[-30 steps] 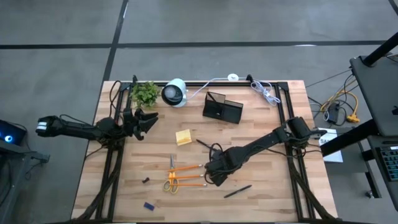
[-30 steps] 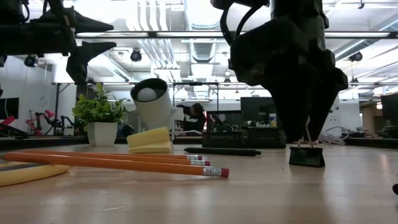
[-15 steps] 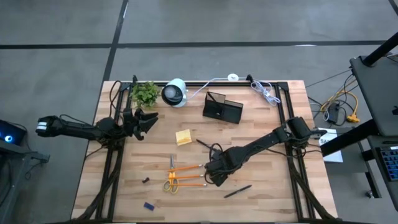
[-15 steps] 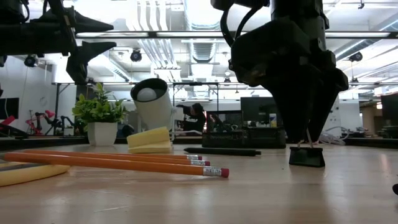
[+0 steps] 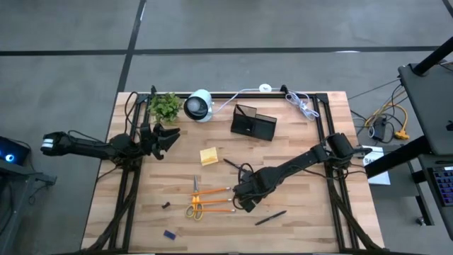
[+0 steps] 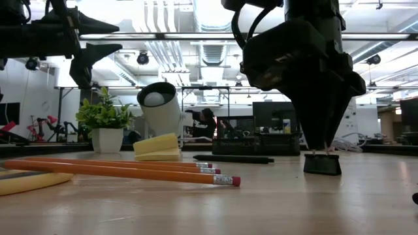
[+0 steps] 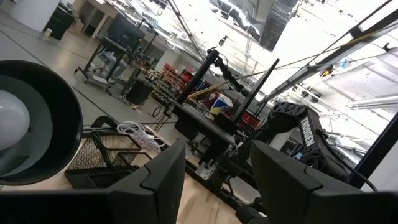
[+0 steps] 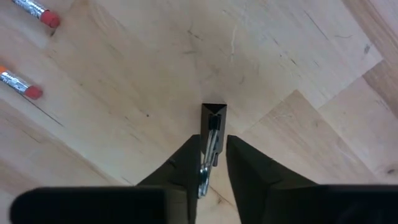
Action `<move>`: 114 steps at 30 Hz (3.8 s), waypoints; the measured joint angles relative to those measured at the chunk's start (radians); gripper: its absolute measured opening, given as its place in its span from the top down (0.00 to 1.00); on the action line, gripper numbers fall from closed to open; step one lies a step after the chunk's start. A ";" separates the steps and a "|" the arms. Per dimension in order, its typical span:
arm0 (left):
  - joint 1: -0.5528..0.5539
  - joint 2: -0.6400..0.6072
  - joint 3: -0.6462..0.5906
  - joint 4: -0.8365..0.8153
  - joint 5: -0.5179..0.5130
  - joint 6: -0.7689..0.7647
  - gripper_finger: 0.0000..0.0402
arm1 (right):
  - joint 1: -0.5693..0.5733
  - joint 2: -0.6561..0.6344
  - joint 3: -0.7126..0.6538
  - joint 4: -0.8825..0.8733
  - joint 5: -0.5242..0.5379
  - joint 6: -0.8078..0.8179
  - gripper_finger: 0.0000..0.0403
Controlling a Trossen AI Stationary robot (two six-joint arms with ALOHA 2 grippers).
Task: Pick and place office supplies into organizer
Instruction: Put the right binder clip into the desk organizer
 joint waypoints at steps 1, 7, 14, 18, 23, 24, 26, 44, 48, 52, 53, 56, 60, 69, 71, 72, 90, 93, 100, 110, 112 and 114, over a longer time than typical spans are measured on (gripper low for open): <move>0.000 0.000 0.000 0.000 0.000 0.000 0.59 | 0.000 0.000 0.000 0.000 0.000 -0.001 0.87; 0.000 0.000 0.000 0.000 0.000 0.000 0.59 | 0.000 0.000 0.000 0.000 -0.001 -0.016 0.97; 0.000 -0.001 0.000 0.000 0.000 0.000 0.59 | 0.000 0.000 0.000 0.000 -0.015 -0.019 0.98; 0.000 0.000 0.000 0.000 0.000 0.000 0.59 | 0.000 0.000 0.000 0.000 -0.016 -0.019 0.98; 0.000 0.000 0.000 0.000 0.000 0.000 0.59 | 0.000 -0.002 0.010 0.000 -0.018 -0.019 0.98; 0.000 0.000 0.000 0.000 0.000 0.000 0.59 | 0.000 -0.003 0.013 -0.001 -0.018 -0.020 0.98; 0.000 0.000 0.000 0.000 0.000 0.000 0.59 | -0.001 -0.004 0.020 -0.001 -0.018 -0.026 0.98; 0.000 0.000 0.000 0.000 0.000 0.000 0.59 | -0.078 -0.007 0.150 -0.001 0.010 -0.190 0.98; 0.000 -0.001 0.000 0.000 0.000 0.000 0.59 | -0.106 -0.007 0.175 -0.002 0.016 -0.239 0.98; 0.000 -0.001 0.000 0.000 0.000 0.000 0.59 | -0.135 -0.007 0.199 -0.009 0.037 -0.286 0.98; 0.000 -0.001 0.000 0.000 0.000 0.000 0.59 | -0.143 -0.007 0.208 -0.014 0.045 -0.303 0.98; 0.000 -0.002 0.000 0.000 0.000 0.000 0.59 | -0.173 -0.008 0.234 -0.039 0.087 -0.340 0.98; 0.000 -0.001 0.000 0.000 0.000 0.000 0.59 | -0.220 -0.008 0.268 -0.051 0.115 -0.413 0.98; 0.000 -0.002 0.000 0.000 0.000 -0.002 0.59 | -0.339 -0.008 0.295 -0.051 0.122 -0.622 0.98; 0.000 -0.002 0.000 0.001 0.000 -0.002 0.59 | -0.367 -0.008 0.295 -0.050 0.120 -0.670 0.98; 0.000 -0.002 0.000 0.001 0.000 -0.002 0.59 | -0.379 -0.008 0.295 -0.051 0.118 -0.690 0.98; 0.000 -0.002 0.000 0.012 0.000 -0.003 0.59 | -0.615 -0.010 0.306 -0.067 0.066 -1.111 0.98; 0.000 -0.002 0.000 0.014 0.000 -0.004 0.59 | -0.649 -0.010 0.306 -0.077 0.056 -1.146 0.98; 0.000 -0.002 0.001 0.016 0.000 -0.003 0.59 | -0.695 -0.010 0.306 -0.076 0.061 -1.227 0.98; 0.000 -0.002 0.001 0.011 -0.004 -0.001 0.59 | -0.710 0.000 0.306 0.014 0.070 -1.329 0.98; 0.000 -0.002 0.001 0.011 -0.004 -0.002 0.59 | -0.710 0.000 0.305 0.014 0.094 -1.328 0.98; 0.000 -0.002 0.001 0.011 -0.004 -0.002 0.59 | -0.711 0.000 0.303 0.017 0.120 -1.328 0.98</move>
